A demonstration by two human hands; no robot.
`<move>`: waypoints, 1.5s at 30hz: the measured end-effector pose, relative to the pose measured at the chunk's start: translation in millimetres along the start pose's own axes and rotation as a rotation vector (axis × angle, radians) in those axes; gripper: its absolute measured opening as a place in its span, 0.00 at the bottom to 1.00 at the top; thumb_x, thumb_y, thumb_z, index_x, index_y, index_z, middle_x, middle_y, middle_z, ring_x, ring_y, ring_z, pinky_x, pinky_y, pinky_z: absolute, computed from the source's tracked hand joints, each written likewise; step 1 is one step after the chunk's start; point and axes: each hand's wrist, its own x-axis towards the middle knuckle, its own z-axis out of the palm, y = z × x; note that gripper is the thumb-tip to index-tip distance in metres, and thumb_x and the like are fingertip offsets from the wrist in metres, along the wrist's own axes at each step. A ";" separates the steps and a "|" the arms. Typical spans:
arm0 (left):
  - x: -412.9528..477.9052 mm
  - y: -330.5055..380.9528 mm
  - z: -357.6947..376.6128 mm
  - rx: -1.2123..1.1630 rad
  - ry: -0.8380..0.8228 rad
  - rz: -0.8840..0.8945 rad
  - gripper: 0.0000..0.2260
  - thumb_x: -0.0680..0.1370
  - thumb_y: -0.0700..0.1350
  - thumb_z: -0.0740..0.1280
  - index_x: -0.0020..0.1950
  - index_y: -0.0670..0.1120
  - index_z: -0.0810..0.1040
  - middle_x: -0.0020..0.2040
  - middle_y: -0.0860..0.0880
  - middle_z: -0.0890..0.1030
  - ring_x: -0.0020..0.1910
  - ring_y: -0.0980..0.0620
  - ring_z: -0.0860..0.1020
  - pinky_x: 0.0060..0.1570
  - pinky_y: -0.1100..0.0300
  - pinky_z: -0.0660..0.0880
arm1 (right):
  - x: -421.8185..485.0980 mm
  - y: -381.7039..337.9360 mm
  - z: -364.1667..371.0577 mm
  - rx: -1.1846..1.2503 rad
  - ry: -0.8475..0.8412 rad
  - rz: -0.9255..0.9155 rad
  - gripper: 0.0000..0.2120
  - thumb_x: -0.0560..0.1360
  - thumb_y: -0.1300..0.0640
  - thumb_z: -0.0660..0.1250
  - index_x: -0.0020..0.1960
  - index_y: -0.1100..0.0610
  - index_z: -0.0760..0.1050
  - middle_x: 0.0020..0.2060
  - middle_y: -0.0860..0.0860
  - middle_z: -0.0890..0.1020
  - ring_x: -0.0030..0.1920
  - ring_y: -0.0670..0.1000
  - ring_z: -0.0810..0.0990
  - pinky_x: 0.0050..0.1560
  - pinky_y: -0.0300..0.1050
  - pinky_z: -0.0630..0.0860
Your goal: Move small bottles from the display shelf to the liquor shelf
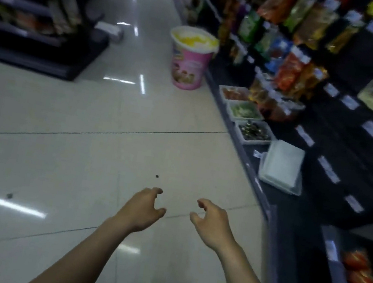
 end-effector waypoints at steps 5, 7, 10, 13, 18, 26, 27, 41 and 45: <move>29.0 -99.6 -65.5 -0.107 0.073 -0.236 0.29 0.79 0.54 0.69 0.77 0.45 0.67 0.70 0.45 0.77 0.66 0.47 0.77 0.64 0.56 0.72 | 92.6 -89.7 59.1 -0.083 -0.199 -0.115 0.26 0.80 0.49 0.68 0.75 0.57 0.71 0.71 0.52 0.77 0.70 0.52 0.75 0.71 0.42 0.69; 45.1 -134.8 -92.7 -0.163 0.091 -0.320 0.29 0.79 0.54 0.69 0.77 0.46 0.67 0.69 0.45 0.77 0.65 0.47 0.77 0.63 0.56 0.73 | 136.0 -124.7 79.2 -0.107 -0.272 -0.143 0.26 0.80 0.49 0.67 0.75 0.57 0.71 0.71 0.52 0.77 0.69 0.52 0.76 0.67 0.39 0.70; 69.8 -185.8 -141.8 -0.239 0.152 -0.431 0.28 0.79 0.54 0.70 0.77 0.47 0.68 0.67 0.46 0.78 0.63 0.49 0.78 0.61 0.58 0.74 | 207.0 -183.6 107.8 -0.128 -0.355 -0.206 0.25 0.80 0.50 0.68 0.74 0.58 0.72 0.68 0.53 0.79 0.65 0.51 0.78 0.63 0.37 0.70; 90.0 -230.9 -203.3 -0.305 0.236 -0.563 0.28 0.79 0.54 0.70 0.76 0.48 0.69 0.66 0.48 0.79 0.61 0.51 0.78 0.58 0.60 0.74 | 279.8 -257.2 137.3 -0.136 -0.444 -0.266 0.25 0.80 0.50 0.68 0.73 0.58 0.72 0.67 0.53 0.79 0.64 0.52 0.78 0.62 0.38 0.71; 112.3 -304.9 -316.4 -0.325 0.445 -0.693 0.26 0.79 0.53 0.69 0.76 0.49 0.70 0.65 0.48 0.79 0.60 0.50 0.78 0.55 0.60 0.73 | 368.9 -404.4 189.8 -0.167 -0.564 -0.419 0.27 0.79 0.49 0.69 0.75 0.57 0.72 0.69 0.53 0.78 0.67 0.52 0.78 0.62 0.37 0.69; 159.5 -464.3 -444.5 -0.486 0.616 -0.872 0.26 0.79 0.53 0.70 0.75 0.48 0.70 0.65 0.47 0.78 0.55 0.51 0.78 0.46 0.64 0.73 | 486.5 -603.5 301.1 -0.271 -0.698 -0.558 0.25 0.78 0.50 0.70 0.73 0.55 0.73 0.67 0.51 0.80 0.63 0.50 0.79 0.60 0.35 0.68; 170.6 -488.4 -462.6 -0.497 0.633 -0.873 0.26 0.79 0.53 0.70 0.76 0.48 0.70 0.65 0.47 0.78 0.55 0.52 0.77 0.47 0.63 0.73 | 503.2 -630.4 317.4 -0.279 -0.699 -0.568 0.25 0.78 0.50 0.70 0.73 0.55 0.73 0.67 0.51 0.80 0.63 0.50 0.79 0.60 0.35 0.68; 325.6 -735.1 -807.6 -0.480 0.615 -0.761 0.28 0.78 0.54 0.70 0.76 0.48 0.70 0.67 0.47 0.78 0.61 0.49 0.78 0.61 0.57 0.75 | 694.6 -1010.4 448.2 -0.244 -0.622 -0.594 0.23 0.80 0.52 0.69 0.73 0.56 0.73 0.64 0.51 0.80 0.62 0.49 0.78 0.60 0.36 0.69; 381.1 -811.3 -911.4 -0.412 0.622 -0.730 0.28 0.79 0.55 0.70 0.77 0.49 0.69 0.67 0.49 0.78 0.61 0.50 0.78 0.61 0.58 0.75 | 766.3 -1118.0 491.0 -0.215 -0.579 -0.628 0.23 0.79 0.52 0.69 0.72 0.56 0.74 0.64 0.50 0.81 0.61 0.48 0.78 0.58 0.35 0.68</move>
